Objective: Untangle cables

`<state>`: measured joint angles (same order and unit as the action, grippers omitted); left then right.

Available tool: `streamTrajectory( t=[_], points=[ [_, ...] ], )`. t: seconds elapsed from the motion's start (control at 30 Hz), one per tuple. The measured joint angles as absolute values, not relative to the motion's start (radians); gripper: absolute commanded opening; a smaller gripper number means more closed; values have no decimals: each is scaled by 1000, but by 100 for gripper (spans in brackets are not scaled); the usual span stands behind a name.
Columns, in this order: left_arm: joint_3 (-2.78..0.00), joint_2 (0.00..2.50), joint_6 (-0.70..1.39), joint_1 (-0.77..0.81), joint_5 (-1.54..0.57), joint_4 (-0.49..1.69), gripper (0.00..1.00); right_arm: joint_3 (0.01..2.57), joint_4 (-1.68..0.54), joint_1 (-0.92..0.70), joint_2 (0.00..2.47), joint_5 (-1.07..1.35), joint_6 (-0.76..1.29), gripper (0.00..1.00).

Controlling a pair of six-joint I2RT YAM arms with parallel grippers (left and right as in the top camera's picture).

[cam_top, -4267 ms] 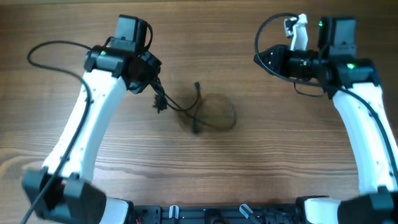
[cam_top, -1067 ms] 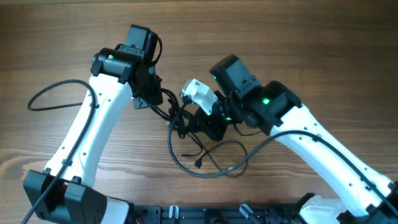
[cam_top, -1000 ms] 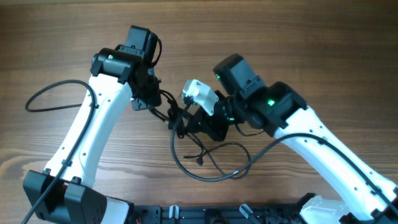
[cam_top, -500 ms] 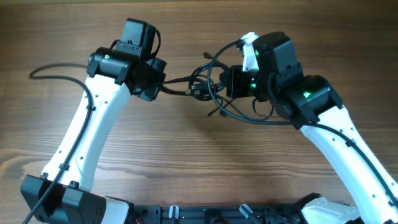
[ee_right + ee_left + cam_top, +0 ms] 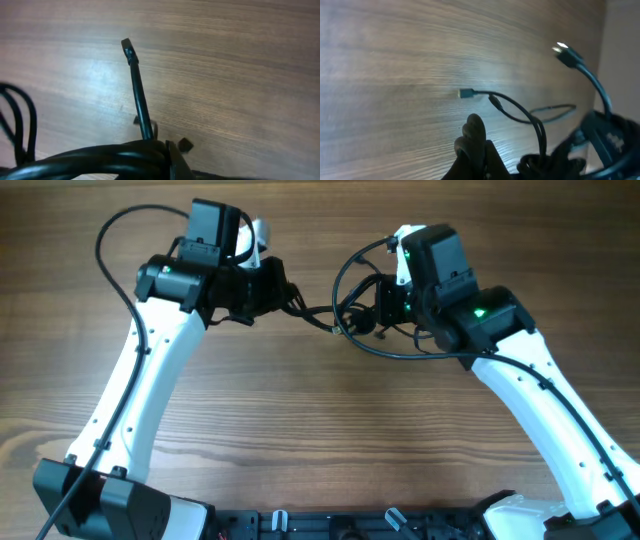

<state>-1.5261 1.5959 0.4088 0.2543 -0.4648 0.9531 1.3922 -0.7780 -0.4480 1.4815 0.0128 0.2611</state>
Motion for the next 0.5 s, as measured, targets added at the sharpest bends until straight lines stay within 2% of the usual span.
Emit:
streamTrajectory(
  t=[0.17,0.37,0.47,0.5],
  points=[
    [-1519,1571,301,247,-516,925,4,1392,-769,-439,1481,60,203,4],
    [-1517,1497,284,245,-567,902,4,1396,-800,-444,1482,-150,474,6],
    [-1515,1495,302,235,-591,906,4,1399,-799,-453,1482,-247,550,11],
    [-1515,1495,311,230,-596,913,4,1400,-796,-455,1482,-250,556,17]
  ],
)
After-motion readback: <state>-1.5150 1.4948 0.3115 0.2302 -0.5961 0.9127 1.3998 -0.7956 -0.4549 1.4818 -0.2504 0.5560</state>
